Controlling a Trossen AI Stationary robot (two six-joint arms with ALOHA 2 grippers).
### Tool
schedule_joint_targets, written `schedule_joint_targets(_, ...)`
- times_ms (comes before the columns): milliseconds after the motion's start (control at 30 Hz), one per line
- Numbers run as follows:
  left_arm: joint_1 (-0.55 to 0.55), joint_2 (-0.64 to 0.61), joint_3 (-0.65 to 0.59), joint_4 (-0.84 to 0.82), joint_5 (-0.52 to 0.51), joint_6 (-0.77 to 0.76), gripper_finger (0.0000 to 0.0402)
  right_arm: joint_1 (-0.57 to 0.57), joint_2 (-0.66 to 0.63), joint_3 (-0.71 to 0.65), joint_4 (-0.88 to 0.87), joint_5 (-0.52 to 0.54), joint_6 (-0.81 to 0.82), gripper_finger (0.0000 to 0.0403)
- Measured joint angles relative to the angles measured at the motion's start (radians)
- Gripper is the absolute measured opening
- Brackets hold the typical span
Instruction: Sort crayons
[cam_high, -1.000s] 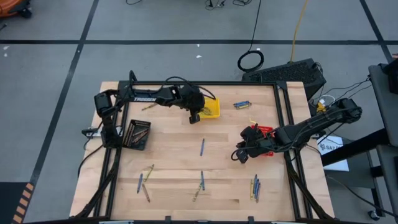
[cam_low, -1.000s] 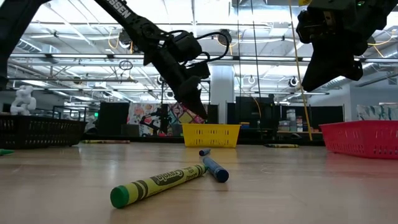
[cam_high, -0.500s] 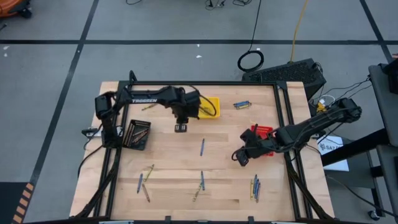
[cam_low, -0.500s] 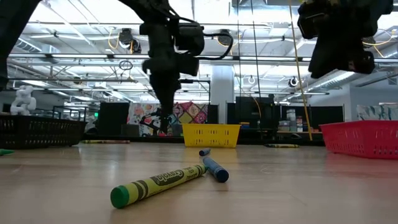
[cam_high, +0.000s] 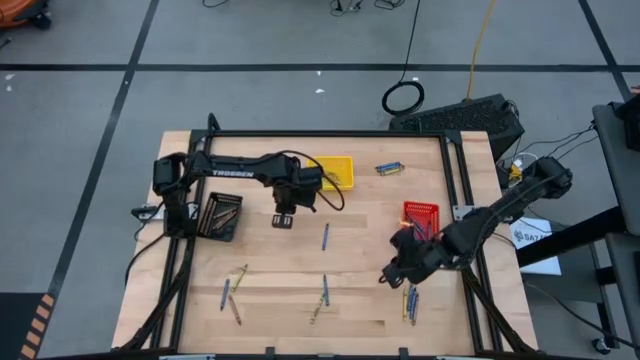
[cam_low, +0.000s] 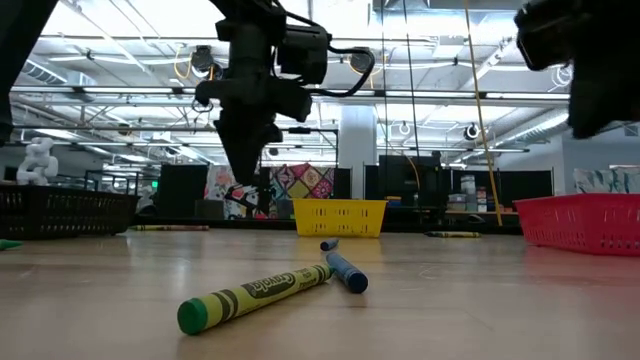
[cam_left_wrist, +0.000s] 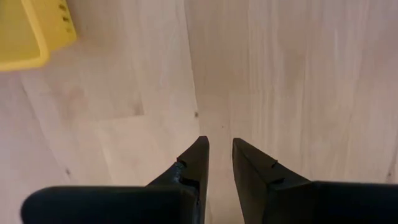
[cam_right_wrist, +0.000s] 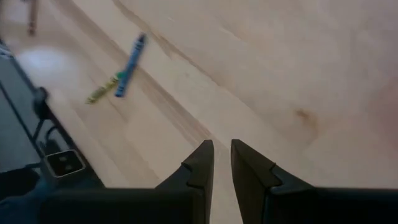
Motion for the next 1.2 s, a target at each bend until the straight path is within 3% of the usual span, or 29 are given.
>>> schedule_joint_targets(333, -0.014, 0.0, 0.0, -0.026, -0.029, -0.023, 0.0066, 0.074, 0.114, 0.0, -0.018, -0.045, 0.212, 0.004)
schedule_joint_targets(667, -0.014, 0.0, -0.001, -0.02, -0.029, -0.023, 0.0066, 0.063, 0.115, 0.0, -0.029, -0.052, 0.105, 0.004)
schedule_joint_targets(800, -0.014, 0.0, -0.001, -0.017, -0.029, -0.018, 0.0066, 0.058, 0.115, 0.0, -0.077, -0.053, 0.136, 0.0043)
schedule_joint_targets(1200, -0.014, 0.0, -0.001, -0.018, -0.029, 0.005, 0.0066, 0.059, 0.115, 0.0, -0.121, -0.153, 0.25, 0.0121)
